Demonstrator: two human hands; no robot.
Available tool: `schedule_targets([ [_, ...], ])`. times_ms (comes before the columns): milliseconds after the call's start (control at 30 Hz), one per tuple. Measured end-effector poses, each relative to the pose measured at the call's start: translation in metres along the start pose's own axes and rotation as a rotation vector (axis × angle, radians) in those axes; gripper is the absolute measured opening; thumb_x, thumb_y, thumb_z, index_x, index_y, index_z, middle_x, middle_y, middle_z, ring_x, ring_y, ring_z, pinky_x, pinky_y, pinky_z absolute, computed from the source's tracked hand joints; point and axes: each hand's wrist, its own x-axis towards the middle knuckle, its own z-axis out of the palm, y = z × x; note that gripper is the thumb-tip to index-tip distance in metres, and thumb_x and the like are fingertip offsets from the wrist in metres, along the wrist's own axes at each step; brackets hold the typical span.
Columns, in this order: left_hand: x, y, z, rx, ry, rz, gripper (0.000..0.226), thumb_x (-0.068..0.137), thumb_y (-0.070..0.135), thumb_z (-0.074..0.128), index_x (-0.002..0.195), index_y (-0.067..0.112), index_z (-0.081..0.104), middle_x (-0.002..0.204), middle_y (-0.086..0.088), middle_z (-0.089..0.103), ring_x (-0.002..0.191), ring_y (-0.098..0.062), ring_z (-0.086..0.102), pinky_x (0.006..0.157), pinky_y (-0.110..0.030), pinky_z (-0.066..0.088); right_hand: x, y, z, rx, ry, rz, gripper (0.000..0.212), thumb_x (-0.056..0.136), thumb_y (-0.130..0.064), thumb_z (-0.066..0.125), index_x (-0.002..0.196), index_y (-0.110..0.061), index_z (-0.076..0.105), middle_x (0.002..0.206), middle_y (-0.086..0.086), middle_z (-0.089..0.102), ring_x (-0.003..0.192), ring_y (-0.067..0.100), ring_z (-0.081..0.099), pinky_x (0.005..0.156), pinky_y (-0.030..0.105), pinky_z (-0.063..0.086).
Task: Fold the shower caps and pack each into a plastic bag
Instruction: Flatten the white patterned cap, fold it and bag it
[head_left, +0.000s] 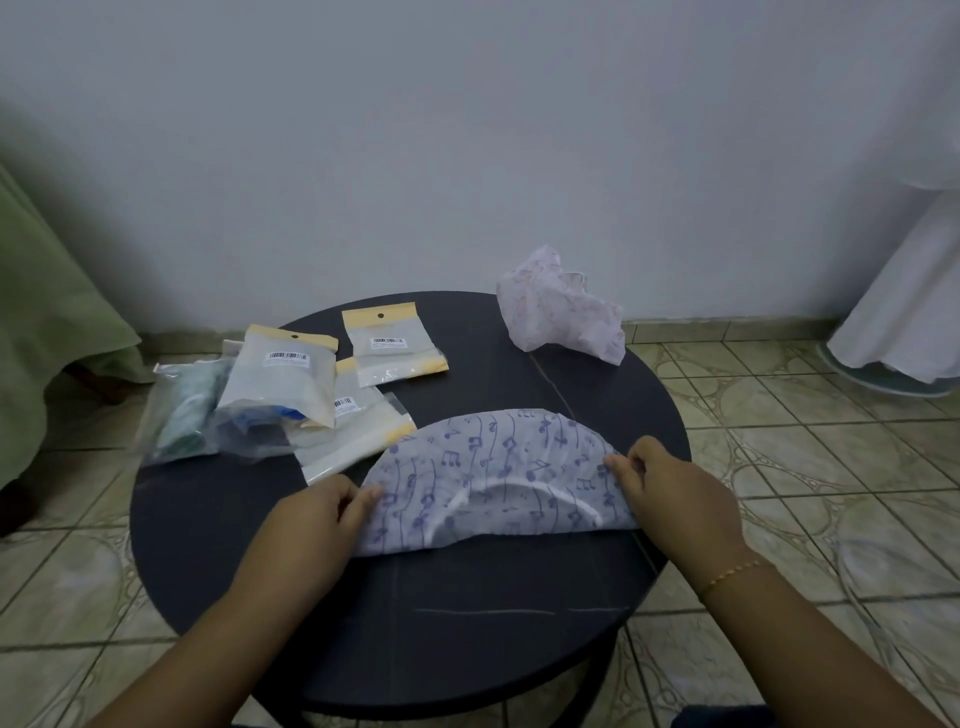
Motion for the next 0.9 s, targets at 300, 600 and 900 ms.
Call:
schedule_targets([
  [300, -0.009, 0.023, -0.002, 0.125, 0.343, 0.359, 0.026, 0.091, 0.045, 0.050, 0.105, 0.025, 0.059, 0.097, 0.008, 0.056, 0.077, -0.010, 0.057, 0.055, -0.025, 0.040, 0.000, -0.017, -0.007, 0.123, 0.317, -0.055, 0.024, 0.090, -0.039, 0.055, 0.094, -0.016, 0.060, 0.090, 0.002, 0.055, 0.081, 0.020, 0.053, 0.060, 0.028, 0.038],
  [600, 0.024, 0.056, 0.051, 0.315, -0.013, 0.661, 0.046, 0.088, 0.036, 0.034, 0.112, 0.017, 0.068, 0.122, -0.003, 0.065, 0.112, -0.025, 0.062, 0.091, -0.038, 0.049, 0.006, -0.067, 0.015, 0.159, 0.025, -0.436, 0.055, 0.091, -0.039, 0.025, 0.125, -0.013, 0.059, 0.130, 0.003, 0.058, 0.127, 0.020, 0.048, 0.104, 0.037, 0.036],
  [900, 0.032, 0.044, 0.055, 0.424, -0.260, 0.492, 0.065, 0.093, 0.063, 0.012, 0.148, 0.034, -0.006, 0.157, 0.009, -0.013, 0.142, -0.008, -0.017, 0.108, -0.026, -0.016, 0.018, -0.062, 0.022, -0.055, -0.391, -0.335, 0.058, 0.099, -0.049, 0.016, 0.150, -0.027, 0.000, 0.159, -0.009, -0.006, 0.145, 0.007, -0.007, 0.116, 0.034, -0.004],
])
